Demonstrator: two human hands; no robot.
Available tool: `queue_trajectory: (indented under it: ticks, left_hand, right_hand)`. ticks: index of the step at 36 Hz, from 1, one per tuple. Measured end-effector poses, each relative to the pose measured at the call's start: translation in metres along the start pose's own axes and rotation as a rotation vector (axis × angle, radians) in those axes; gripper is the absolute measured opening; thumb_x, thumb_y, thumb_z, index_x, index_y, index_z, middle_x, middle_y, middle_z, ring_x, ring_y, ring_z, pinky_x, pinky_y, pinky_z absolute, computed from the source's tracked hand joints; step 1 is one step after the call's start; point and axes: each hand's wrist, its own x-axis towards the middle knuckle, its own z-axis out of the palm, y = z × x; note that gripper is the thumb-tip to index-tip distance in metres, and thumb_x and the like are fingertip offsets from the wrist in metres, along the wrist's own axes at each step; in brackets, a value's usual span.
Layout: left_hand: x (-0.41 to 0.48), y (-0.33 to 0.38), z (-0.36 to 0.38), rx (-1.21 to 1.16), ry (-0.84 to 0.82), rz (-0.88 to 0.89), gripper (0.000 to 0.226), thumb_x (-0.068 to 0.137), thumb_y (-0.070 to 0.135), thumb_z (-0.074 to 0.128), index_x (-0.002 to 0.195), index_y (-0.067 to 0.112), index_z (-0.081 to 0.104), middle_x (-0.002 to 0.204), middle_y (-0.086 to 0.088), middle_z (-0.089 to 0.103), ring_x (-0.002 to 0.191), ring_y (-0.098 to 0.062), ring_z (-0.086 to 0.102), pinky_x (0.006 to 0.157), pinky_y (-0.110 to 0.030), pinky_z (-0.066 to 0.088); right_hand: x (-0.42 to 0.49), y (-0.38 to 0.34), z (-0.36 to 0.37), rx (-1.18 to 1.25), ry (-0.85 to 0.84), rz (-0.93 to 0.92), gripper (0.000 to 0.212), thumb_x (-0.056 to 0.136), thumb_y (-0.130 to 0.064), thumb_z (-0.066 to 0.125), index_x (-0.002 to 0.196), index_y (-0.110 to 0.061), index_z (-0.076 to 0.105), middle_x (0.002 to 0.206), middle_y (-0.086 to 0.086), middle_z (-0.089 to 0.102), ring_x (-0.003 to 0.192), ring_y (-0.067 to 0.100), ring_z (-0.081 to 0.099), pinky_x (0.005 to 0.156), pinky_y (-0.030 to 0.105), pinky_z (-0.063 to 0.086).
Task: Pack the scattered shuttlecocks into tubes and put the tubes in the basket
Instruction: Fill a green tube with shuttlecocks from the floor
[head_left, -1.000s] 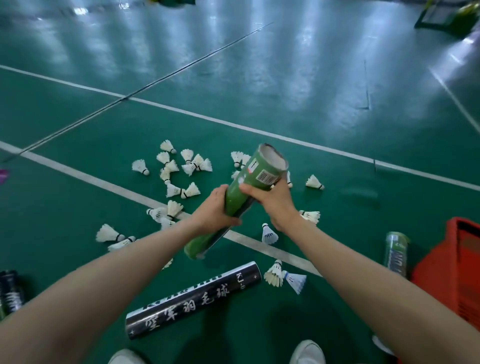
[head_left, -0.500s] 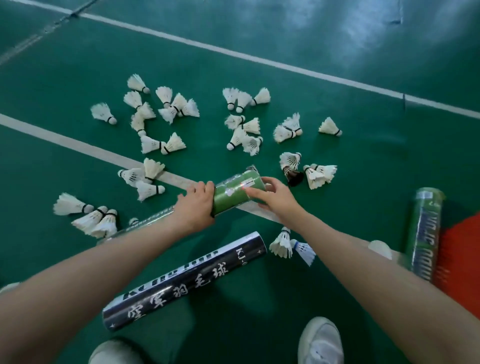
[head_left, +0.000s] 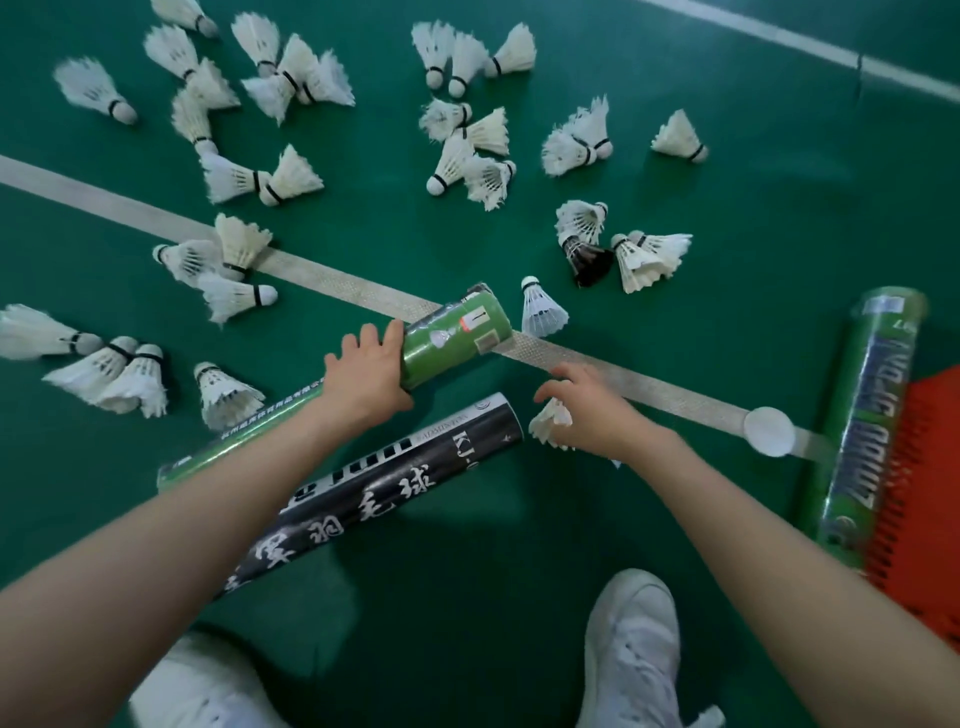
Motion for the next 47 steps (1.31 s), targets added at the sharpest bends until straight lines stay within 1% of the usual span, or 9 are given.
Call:
queue_trajectory:
  ticks: [6, 15, 24, 29, 33, 37, 39, 43, 47]
  left_hand:
    - [-0.009, -0.004, 0.005, -0.045, 0.076, 0.024, 0.099, 0.076, 0.038, 0.077, 0.149, 0.017, 0.014, 0.137, -0.012, 0.036, 0.124, -0.034, 0.036, 0.101, -0.051, 0.035]
    - [-0.016, -0.006, 0.006, -0.092, 0.22, 0.035, 0.088, 0.075, 0.042, 0.077, 0.142, 0.017, 0.026, 0.131, -0.008, 0.044, 0.119, -0.03, 0.041, 0.099, -0.045, 0.034]
    - [-0.019, -0.002, 0.006, -0.123, 0.305, 0.096, 0.093, 0.076, 0.048, 0.074, 0.148, 0.021, 0.023, 0.138, -0.004, 0.042, 0.124, -0.027, 0.038, 0.104, -0.042, 0.029]
    - [-0.02, -0.002, 0.005, -0.139, 0.331, 0.144, 0.093, 0.075, 0.045, 0.076, 0.149, 0.022, 0.024, 0.14, -0.004, 0.041, 0.126, -0.026, 0.037, 0.107, -0.041, 0.027]
    - [-0.02, 0.001, 0.003, -0.15, 0.343, 0.166, 0.093, 0.076, 0.046, 0.075, 0.149, 0.023, 0.024, 0.14, -0.003, 0.041, 0.126, -0.026, 0.037, 0.107, -0.041, 0.026]
    - [-0.02, 0.009, 0.005, -0.128, 0.316, 0.159, 0.094, 0.076, 0.048, 0.074, 0.15, 0.024, 0.021, 0.142, -0.001, 0.039, 0.127, -0.025, 0.035, 0.107, -0.04, 0.026]
    - [-0.021, 0.009, 0.008, -0.108, 0.287, 0.138, 0.095, 0.077, 0.049, 0.073, 0.151, 0.025, 0.018, 0.142, -0.001, 0.038, 0.127, -0.024, 0.035, 0.106, -0.039, 0.026]
    - [-0.02, 0.009, 0.014, -0.047, 0.238, 0.116, 0.094, 0.078, 0.049, 0.071, 0.151, 0.028, 0.015, 0.142, -0.001, 0.037, 0.127, -0.025, 0.035, 0.105, -0.04, 0.028]
    - [-0.011, 0.006, 0.014, -0.02, 0.202, 0.068, 0.093, 0.078, 0.05, 0.072, 0.149, 0.028, 0.017, 0.14, -0.002, 0.039, 0.125, -0.027, 0.037, 0.103, -0.042, 0.031]
  right_hand:
    - [0.004, -0.002, 0.001, 0.132, 0.41, 0.095, 0.021, 0.096, -0.009, 0.049, 0.112, -0.005, 0.063, 0.114, 0.009, 0.059, 0.101, 0.025, 0.055, 0.081, 0.03, 0.042]
    - [0.012, -0.018, -0.049, 0.572, 1.01, 0.196, 0.013, 0.093, -0.01, 0.058, 0.102, -0.01, 0.068, 0.092, -0.001, 0.065, 0.083, 0.011, 0.059, 0.078, 0.019, 0.051]
    - [0.035, -0.045, -0.057, 0.951, 0.739, 0.257, 0.027, 0.096, -0.01, 0.053, 0.12, -0.012, 0.065, 0.112, 0.0, 0.065, 0.097, 0.014, 0.061, 0.087, 0.026, 0.052]
    - [0.036, -0.056, -0.061, 0.918, 0.537, 0.152, 0.032, 0.099, -0.01, 0.045, 0.126, -0.014, 0.061, 0.117, -0.002, 0.063, 0.106, 0.01, 0.058, 0.098, 0.028, 0.046]
    - [0.025, -0.065, -0.063, 1.174, 0.538, 0.052, 0.042, 0.104, -0.028, 0.027, 0.144, -0.022, 0.038, 0.14, -0.005, 0.049, 0.123, 0.003, 0.044, 0.103, 0.024, 0.029]
    - [0.016, -0.077, -0.048, 1.077, 0.26, -0.029, 0.06, 0.1, -0.052, 0.008, 0.139, -0.022, 0.042, 0.111, -0.004, 0.062, 0.099, 0.001, 0.056, 0.089, 0.019, 0.035]
    - [0.019, -0.072, -0.043, 1.101, 0.175, -0.02, 0.067, 0.094, -0.063, 0.009, 0.136, -0.026, 0.046, 0.12, -0.001, 0.063, 0.114, 0.011, 0.055, 0.105, 0.031, 0.03]
    - [0.024, -0.053, -0.043, 1.209, 0.313, 0.119, 0.066, 0.096, -0.061, 0.015, 0.137, -0.022, 0.049, 0.148, -0.001, 0.041, 0.138, 0.013, 0.033, 0.117, 0.046, 0.02]
    - [0.033, -0.04, -0.033, 1.023, 0.437, 0.225, 0.041, 0.102, -0.04, 0.032, 0.132, -0.023, 0.054, 0.138, -0.004, 0.048, 0.118, 0.008, 0.042, 0.099, 0.029, 0.032]
